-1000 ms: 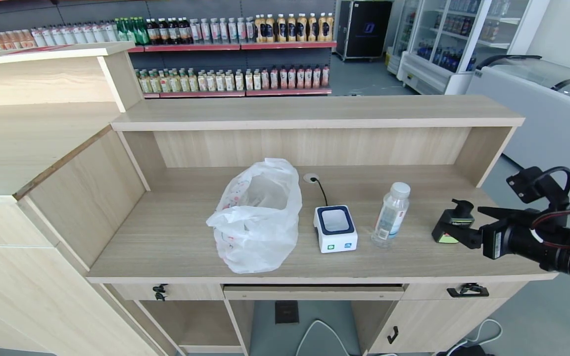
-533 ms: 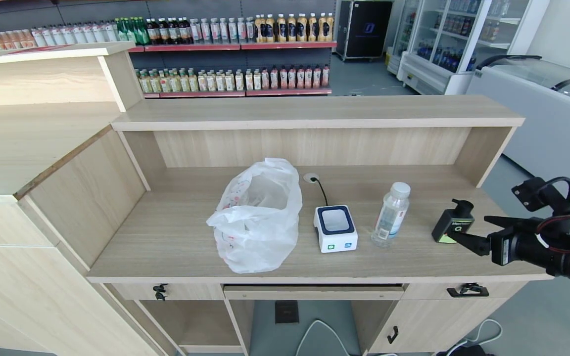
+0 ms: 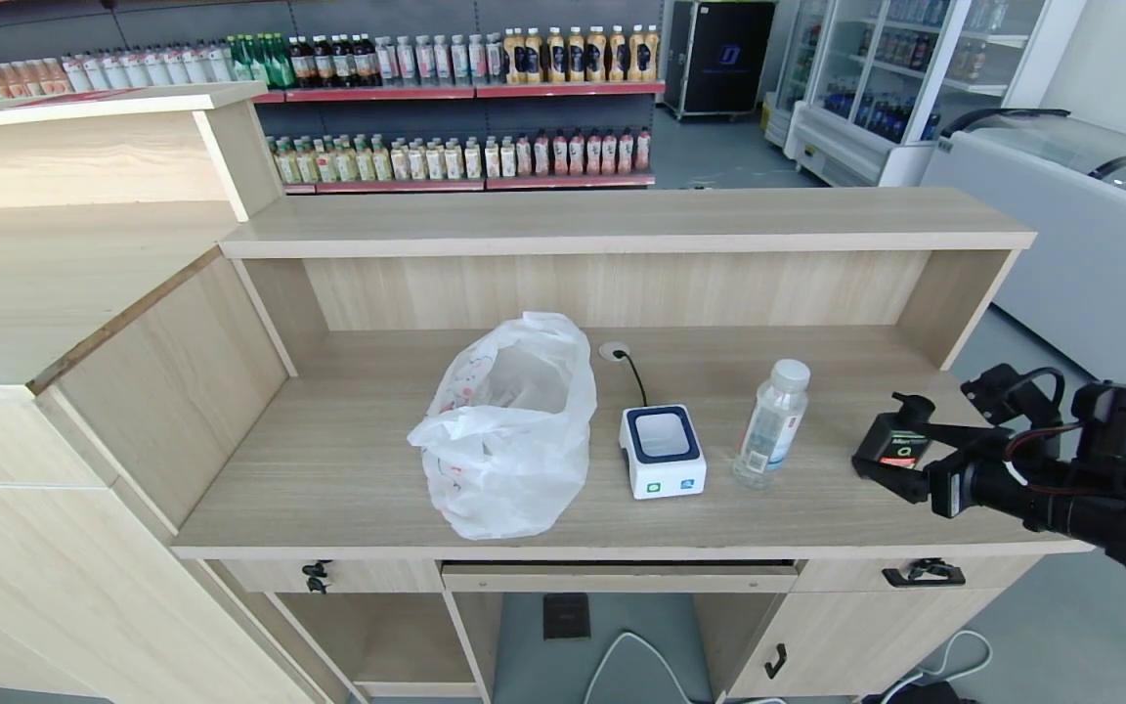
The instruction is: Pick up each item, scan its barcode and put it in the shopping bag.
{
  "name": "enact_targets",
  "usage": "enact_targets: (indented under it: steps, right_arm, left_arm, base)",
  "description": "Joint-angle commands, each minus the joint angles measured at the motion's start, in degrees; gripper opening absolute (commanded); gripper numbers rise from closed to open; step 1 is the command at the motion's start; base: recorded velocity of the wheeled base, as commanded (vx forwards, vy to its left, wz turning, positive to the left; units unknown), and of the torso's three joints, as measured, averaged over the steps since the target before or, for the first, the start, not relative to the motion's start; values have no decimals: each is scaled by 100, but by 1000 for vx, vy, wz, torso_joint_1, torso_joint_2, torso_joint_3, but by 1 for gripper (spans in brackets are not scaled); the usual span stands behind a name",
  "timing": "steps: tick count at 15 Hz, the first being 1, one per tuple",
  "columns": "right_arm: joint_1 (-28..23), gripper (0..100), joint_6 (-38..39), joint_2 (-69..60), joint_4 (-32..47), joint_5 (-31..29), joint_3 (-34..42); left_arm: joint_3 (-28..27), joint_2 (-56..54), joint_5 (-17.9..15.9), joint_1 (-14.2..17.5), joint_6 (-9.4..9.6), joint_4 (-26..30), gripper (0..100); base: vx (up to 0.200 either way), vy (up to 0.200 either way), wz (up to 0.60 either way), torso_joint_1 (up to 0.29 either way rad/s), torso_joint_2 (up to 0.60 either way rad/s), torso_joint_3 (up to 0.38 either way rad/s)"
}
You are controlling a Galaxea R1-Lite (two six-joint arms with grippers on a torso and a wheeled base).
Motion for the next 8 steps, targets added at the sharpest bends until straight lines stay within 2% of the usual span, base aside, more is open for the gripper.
enact_targets:
  steps: [1, 5, 8]
  right_arm:
    - [1, 100, 14, 602, -21, 374, -403]
    - [63, 100, 304, 883, 31, 954, -922]
    - [212, 100, 357, 1094, 172, 1050, -1317]
  left_arm:
    - [0, -2, 2, 2, -2, 0, 100]
    - [0, -2, 2, 2, -2, 0, 100]
    - [0, -2, 2, 2, -2, 0, 100]
  base:
    - [0, 0, 0, 0, 0, 0]
    - [0, 0, 0, 0, 0, 0]
    - [0, 0, 0, 0, 0, 0]
